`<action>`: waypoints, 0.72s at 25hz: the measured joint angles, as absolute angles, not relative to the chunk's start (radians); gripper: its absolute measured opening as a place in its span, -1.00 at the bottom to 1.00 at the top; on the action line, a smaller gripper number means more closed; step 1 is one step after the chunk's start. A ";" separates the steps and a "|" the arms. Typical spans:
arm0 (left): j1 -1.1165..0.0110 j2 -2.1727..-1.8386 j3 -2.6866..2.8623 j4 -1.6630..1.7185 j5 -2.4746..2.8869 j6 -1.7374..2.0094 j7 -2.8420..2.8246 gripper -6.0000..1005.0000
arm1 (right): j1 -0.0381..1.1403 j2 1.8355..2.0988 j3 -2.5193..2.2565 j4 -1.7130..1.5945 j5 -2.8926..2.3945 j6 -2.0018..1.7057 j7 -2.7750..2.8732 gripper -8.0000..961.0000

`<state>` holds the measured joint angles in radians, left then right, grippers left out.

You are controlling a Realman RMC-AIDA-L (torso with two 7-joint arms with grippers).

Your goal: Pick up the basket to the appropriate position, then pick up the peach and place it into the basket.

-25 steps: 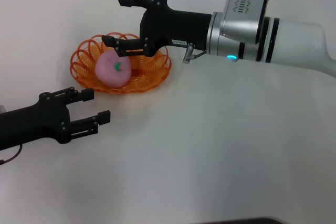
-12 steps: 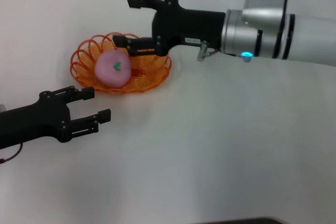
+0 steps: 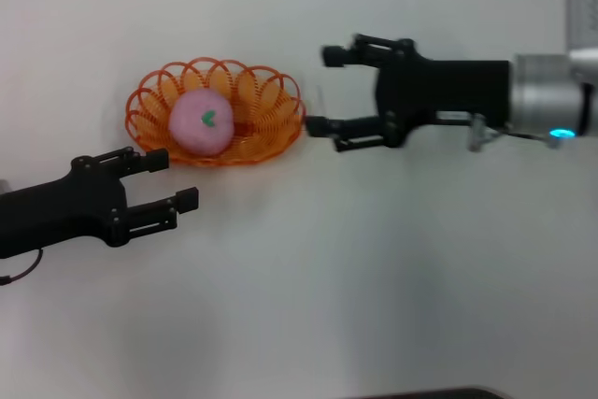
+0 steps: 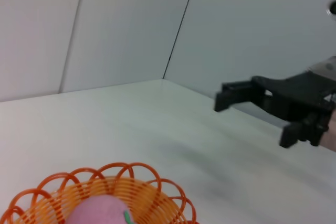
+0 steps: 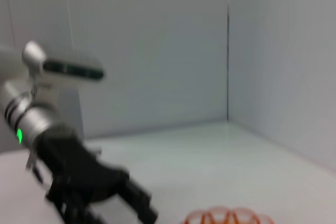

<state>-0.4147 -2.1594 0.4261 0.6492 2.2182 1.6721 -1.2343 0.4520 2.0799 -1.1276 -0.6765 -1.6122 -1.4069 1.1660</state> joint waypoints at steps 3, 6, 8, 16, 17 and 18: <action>-0.418 -2.160 0.426 0.645 2.218 1.672 -1.236 0.50 | 0.389 2.070 -1.120 -0.772 -1.682 -1.442 1.261 0.99; -0.419 -2.160 0.426 0.644 2.218 1.679 -1.237 0.50 | 0.352 2.062 -1.072 -0.844 -1.772 -1.499 1.357 0.99; -0.418 -2.160 0.426 0.644 2.218 1.679 -1.237 0.50 | 0.348 2.062 -1.055 -0.851 -1.791 -1.511 1.366 0.99; -0.411 -2.160 0.411 0.644 2.210 1.680 -1.241 0.50 | 0.346 2.071 -0.970 -0.856 -1.828 -1.556 1.357 0.99; -0.408 -2.160 0.404 0.644 2.206 1.681 -1.240 0.50 | 0.345 2.072 -0.949 -0.854 -1.828 -1.567 1.349 0.99; -0.404 -2.160 0.399 0.644 2.199 1.682 -1.239 0.50 | 0.343 2.072 -0.933 -0.850 -1.829 -1.575 1.343 0.99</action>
